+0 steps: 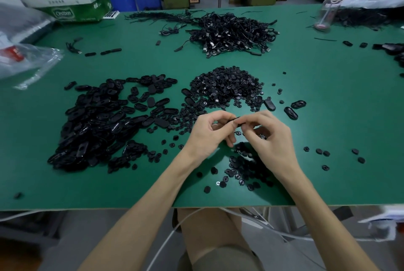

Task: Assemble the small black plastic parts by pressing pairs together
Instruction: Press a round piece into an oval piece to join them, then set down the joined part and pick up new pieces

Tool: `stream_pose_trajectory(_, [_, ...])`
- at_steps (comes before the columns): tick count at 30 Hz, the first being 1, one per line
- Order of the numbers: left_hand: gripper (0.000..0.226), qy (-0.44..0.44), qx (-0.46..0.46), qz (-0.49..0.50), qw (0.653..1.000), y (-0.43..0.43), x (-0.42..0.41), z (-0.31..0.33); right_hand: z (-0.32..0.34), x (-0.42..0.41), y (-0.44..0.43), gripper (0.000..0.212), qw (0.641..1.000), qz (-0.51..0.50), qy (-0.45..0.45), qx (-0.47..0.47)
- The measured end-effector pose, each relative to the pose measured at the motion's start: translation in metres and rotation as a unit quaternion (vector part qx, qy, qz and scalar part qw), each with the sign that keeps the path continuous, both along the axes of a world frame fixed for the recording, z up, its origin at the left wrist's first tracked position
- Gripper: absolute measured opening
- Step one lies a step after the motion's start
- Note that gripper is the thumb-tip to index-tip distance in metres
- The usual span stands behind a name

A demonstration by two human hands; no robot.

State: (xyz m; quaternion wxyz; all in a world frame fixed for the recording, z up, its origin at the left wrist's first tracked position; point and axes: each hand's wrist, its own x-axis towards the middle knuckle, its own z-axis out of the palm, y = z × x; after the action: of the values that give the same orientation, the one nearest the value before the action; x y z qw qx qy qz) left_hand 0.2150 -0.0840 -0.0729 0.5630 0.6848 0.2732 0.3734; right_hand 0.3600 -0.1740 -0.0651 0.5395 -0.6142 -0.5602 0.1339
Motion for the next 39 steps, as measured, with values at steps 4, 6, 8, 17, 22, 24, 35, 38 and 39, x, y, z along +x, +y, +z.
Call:
stream_pose_trajectory(4, [0.013, -0.004, -0.001, 0.008, 1.000, -0.001, -0.001, -0.001, -0.001, 0.000, 0.000, 0.024, 1.000, 0.000, 0.026, 0.001])
stream_pose_trajectory(6, [0.017, -0.011, -0.003, 0.025, 1.000, -0.001, 0.000, 0.001, -0.001, 0.000, 0.000, 0.025, 0.999, -0.002, 0.034, 0.006])
stream_pose_trajectory(8, [0.021, -0.004, 0.003, 0.057, 0.998, 0.001, -0.002, 0.005, -0.002, 0.001, 0.001, 0.029, 0.999, -0.020, 0.040, 0.014])
stream_pose_trajectory(17, [0.027, 0.317, 0.163, 0.319, 0.878, 0.083, -0.100, 0.026, -0.013, 0.018, 0.008, 0.066, 0.967, -0.180, 0.176, -0.042])
stream_pose_trajectory(22, [0.029, 0.532, 0.244, 0.328, 0.742, 0.111, -0.159, 0.028, -0.012, 0.015, 0.008, 0.061, 0.971, -0.171, 0.160, -0.053])
stream_pose_trajectory(24, [0.030, 0.578, 0.240, 0.316, 0.713, 0.114, -0.170, 0.027, -0.010, 0.014, 0.006, 0.051, 0.974, -0.169, 0.144, -0.048])
stream_pose_trajectory(35, [0.028, 0.549, 0.297, 0.274, 0.732, 0.110, -0.160, 0.022, -0.011, -0.001, 0.010, 0.046, 0.969, 0.010, -0.201, -0.147])
stream_pose_trajectory(38, [0.022, 0.555, 0.318, 0.292, 0.711, 0.109, -0.158, 0.020, -0.016, -0.002, 0.011, 0.036, 0.961, -0.006, -0.232, -0.150])
stream_pose_trajectory(39, [0.018, 0.554, 0.323, 0.300, 0.706, 0.109, -0.158, 0.019, -0.016, -0.001, 0.010, 0.032, 0.962, -0.016, -0.232, -0.142])
